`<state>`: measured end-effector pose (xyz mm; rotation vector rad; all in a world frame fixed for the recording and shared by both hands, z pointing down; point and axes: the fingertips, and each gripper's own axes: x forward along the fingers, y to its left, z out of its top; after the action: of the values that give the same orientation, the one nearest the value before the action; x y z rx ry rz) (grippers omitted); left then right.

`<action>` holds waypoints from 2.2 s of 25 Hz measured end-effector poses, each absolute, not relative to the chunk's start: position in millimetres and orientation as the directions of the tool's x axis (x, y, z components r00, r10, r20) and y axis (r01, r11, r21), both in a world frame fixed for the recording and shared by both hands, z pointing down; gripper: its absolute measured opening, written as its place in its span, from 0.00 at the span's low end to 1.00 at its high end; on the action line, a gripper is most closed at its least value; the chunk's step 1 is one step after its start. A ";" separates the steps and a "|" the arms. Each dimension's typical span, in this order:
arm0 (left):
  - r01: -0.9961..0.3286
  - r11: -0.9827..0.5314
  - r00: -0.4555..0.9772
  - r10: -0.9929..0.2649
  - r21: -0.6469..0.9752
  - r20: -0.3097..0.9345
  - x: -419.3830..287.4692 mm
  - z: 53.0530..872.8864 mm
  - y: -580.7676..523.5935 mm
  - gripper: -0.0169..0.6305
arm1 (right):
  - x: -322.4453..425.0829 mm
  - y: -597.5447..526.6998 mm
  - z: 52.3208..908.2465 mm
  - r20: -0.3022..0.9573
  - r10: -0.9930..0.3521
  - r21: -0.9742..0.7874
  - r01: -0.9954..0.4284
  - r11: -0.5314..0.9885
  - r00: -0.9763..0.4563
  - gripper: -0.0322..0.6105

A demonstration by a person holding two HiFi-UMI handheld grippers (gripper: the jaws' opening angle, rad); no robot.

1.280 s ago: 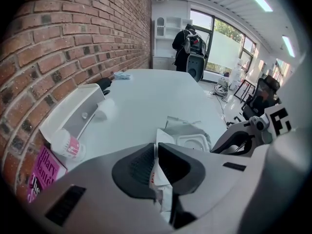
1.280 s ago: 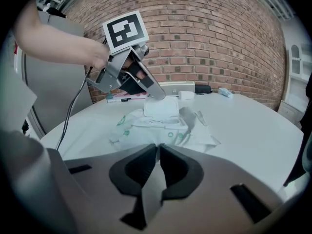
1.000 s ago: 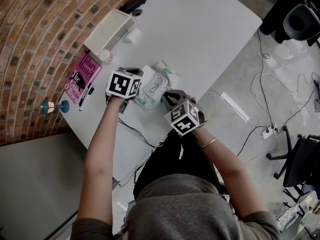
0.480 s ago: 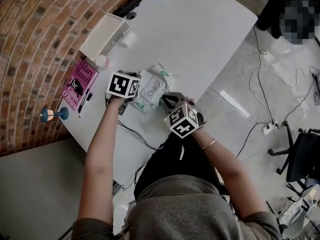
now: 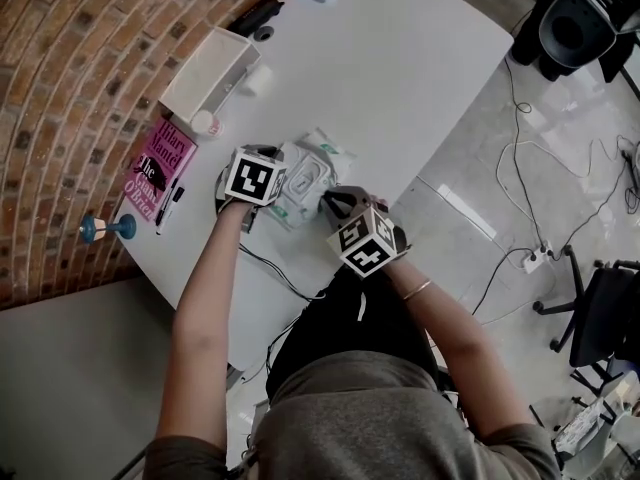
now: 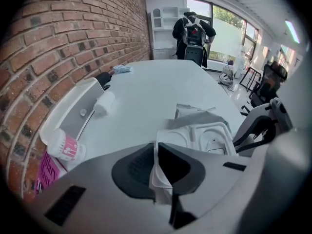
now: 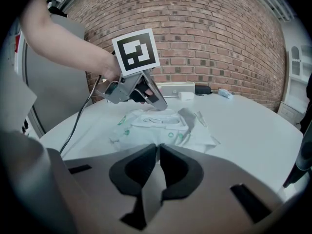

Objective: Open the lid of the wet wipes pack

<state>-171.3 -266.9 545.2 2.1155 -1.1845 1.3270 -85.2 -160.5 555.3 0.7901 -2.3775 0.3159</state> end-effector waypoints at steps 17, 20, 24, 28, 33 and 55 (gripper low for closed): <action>-0.938 -0.329 0.155 -0.683 -0.112 0.713 -199.4 490.3 -238.9 0.09 | -75.6 -162.9 546.9 0.588 -0.463 -0.093 -0.624 0.776 -0.663 0.06; -0.949 -0.294 0.138 -0.709 -0.111 0.692 -203.5 485.7 -233.8 0.09 | -74.2 -164.5 536.5 0.567 -0.472 -0.109 -0.630 0.769 -0.675 0.06; -0.964 -0.247 0.119 -0.738 -0.102 0.664 -205.9 477.8 -225.9 0.09 | -69.4 -169.3 521.2 0.542 -0.483 -0.122 -0.633 0.764 -0.687 0.06; -0.977 -0.196 0.101 -0.769 -0.082 0.631 -210.4 468.5 -215.0 0.09 | -68.6 -172.7 502.3 0.510 -0.491 -0.136 -0.630 0.764 -0.706 0.06; -0.988 -0.135 0.067 -0.803 -0.071 0.592 -215.5 458.8 -193.9 0.08 | -67.1 -175.7 480.4 0.463 -0.510 -0.141 -0.628 0.766 -0.725 0.06; -0.981 0.174 -0.121 -0.896 0.088 0.428 -265.9 426.9 -106.7 0.07 | -72.5 -176.9 419.6 0.370 -0.513 -0.145 -0.594 0.791 -0.774 0.06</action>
<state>-265.9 -106.7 426.9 1.7742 -2.0747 0.3032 -72.5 -176.9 419.6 0.8487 -2.6696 0.3659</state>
